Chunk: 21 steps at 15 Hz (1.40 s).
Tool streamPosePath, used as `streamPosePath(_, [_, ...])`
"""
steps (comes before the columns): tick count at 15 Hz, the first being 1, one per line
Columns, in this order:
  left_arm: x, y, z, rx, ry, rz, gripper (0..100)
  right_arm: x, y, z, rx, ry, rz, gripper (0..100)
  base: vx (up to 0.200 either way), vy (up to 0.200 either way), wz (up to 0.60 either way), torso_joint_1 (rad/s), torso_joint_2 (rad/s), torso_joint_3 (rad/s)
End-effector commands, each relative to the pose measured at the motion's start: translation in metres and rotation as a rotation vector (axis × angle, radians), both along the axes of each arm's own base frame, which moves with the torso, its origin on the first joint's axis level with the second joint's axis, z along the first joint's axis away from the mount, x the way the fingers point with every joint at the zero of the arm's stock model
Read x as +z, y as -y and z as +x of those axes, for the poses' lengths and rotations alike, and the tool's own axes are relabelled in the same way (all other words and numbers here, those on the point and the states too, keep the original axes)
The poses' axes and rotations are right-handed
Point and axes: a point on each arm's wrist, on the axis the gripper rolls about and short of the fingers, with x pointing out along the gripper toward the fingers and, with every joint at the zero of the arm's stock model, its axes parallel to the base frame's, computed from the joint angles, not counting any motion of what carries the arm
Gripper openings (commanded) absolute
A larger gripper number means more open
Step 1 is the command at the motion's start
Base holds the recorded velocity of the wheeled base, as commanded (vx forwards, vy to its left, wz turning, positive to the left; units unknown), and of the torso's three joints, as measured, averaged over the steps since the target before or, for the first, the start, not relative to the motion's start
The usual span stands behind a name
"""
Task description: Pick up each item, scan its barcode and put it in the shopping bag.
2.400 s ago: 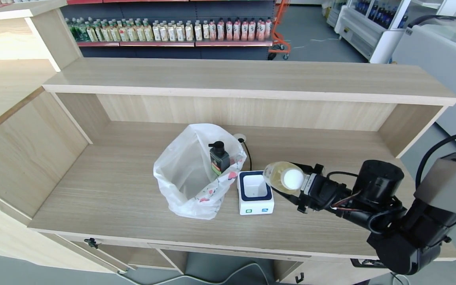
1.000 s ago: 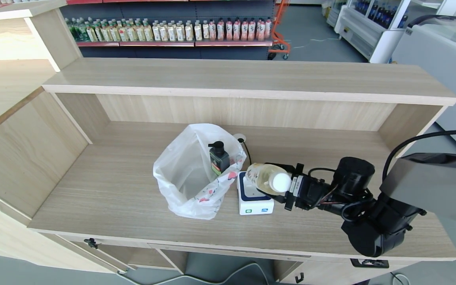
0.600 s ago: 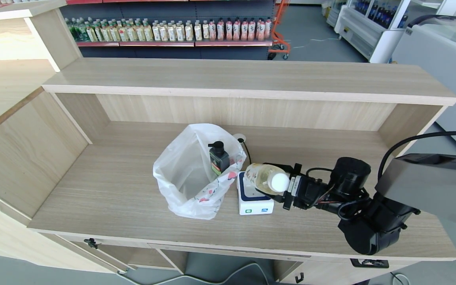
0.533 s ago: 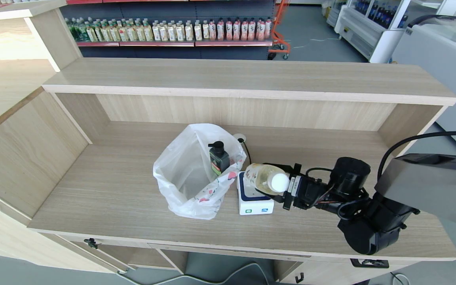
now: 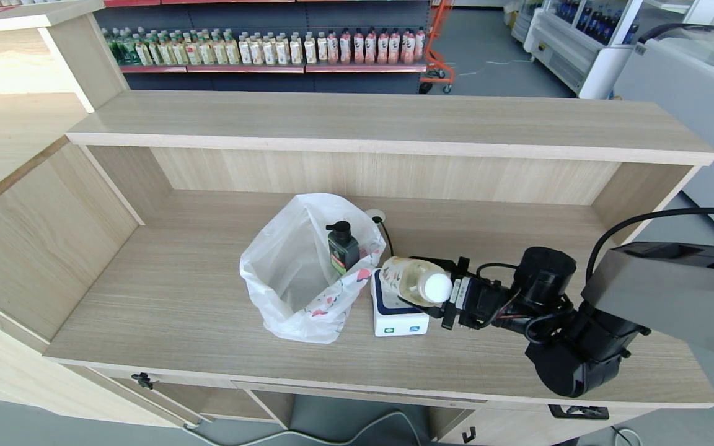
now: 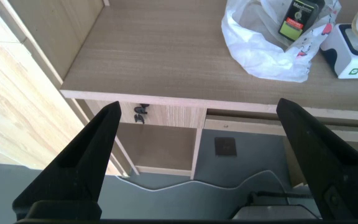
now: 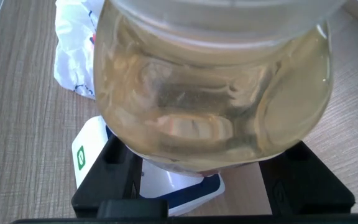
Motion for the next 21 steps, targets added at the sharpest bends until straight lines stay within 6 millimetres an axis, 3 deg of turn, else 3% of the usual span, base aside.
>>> streamPosePath(1, [0.000, 0.000, 0.000, 0.000, -0.001, 0.000, 100, -0.002, 0.000, 0.001, -0.002, -0.005, -0.003, 0, 0.000, 0.000, 0.00, 0.000, 0.00, 0.000])
streamPosePath(19, [0.000, 0.000, 0.000, 0.000, -0.001, 0.000, 100, 0.000, -0.001, 0.002, -0.003, 0.003, 0.003, 0, 0.000, 0.000, 0.00, 0.000, 0.00, 0.000])
streamPosePath(21, [0.000, 0.000, 0.000, 0.000, -0.002, 0.001, 100, 0.015, -0.001, 0.004, -0.007, -0.008, 0.048, 0, 0.000, 0.000, 0.00, 0.000, 0.00, 0.000])
